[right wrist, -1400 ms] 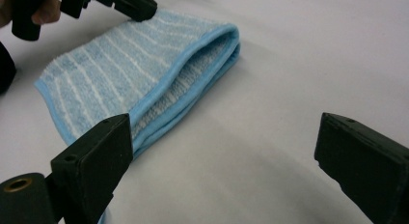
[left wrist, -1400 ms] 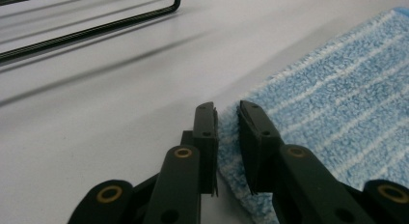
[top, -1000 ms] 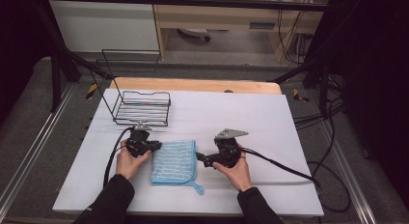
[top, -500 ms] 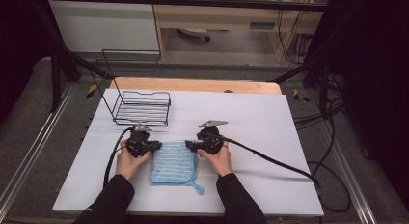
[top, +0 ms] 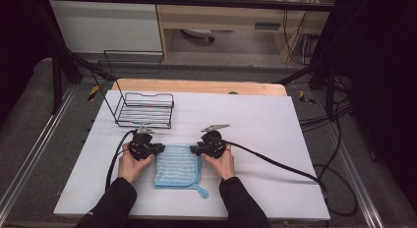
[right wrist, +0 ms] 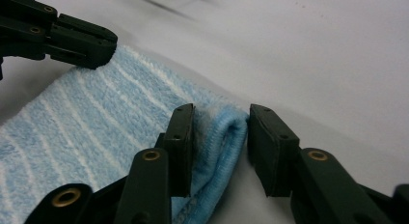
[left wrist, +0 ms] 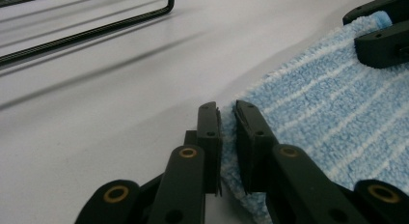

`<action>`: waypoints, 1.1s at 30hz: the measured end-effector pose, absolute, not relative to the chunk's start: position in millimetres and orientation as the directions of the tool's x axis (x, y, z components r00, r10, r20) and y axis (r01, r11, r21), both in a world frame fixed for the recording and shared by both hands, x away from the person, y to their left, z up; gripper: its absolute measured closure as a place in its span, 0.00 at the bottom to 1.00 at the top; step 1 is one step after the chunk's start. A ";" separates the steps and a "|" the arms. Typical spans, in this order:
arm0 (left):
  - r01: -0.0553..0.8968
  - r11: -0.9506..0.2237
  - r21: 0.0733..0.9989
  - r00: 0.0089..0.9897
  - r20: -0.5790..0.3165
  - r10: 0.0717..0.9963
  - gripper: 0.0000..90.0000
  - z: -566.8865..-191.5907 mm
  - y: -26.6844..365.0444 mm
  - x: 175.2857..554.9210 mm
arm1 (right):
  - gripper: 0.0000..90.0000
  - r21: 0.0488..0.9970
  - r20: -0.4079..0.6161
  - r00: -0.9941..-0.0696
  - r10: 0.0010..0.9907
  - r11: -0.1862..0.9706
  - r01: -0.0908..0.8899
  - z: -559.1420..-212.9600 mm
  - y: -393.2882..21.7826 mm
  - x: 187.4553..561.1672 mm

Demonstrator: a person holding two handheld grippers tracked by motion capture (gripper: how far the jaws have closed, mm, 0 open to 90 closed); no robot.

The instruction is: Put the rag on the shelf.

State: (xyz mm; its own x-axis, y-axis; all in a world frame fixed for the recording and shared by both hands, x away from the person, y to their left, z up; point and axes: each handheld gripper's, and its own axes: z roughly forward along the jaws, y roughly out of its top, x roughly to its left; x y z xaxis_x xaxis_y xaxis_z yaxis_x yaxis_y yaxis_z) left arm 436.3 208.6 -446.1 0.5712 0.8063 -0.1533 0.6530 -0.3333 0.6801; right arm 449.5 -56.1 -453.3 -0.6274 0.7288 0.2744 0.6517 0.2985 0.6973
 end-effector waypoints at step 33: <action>0.565 -0.239 0.790 0.623 -0.218 0.752 0.94 -406.7 227.1 412.2 | 0.91 0.771 0.325 -0.660 0.677 0.214 0.600 -414.1 -66.9 423.2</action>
State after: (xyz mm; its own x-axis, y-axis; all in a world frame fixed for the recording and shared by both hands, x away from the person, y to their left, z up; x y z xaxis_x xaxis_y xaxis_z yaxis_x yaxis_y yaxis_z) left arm 412.2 227.1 -406.7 0.6226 0.7515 -0.2181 0.5652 -0.2391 0.7895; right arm 423.2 -66.9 -414.1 -0.6597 0.6774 0.3255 0.6002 0.2142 0.7706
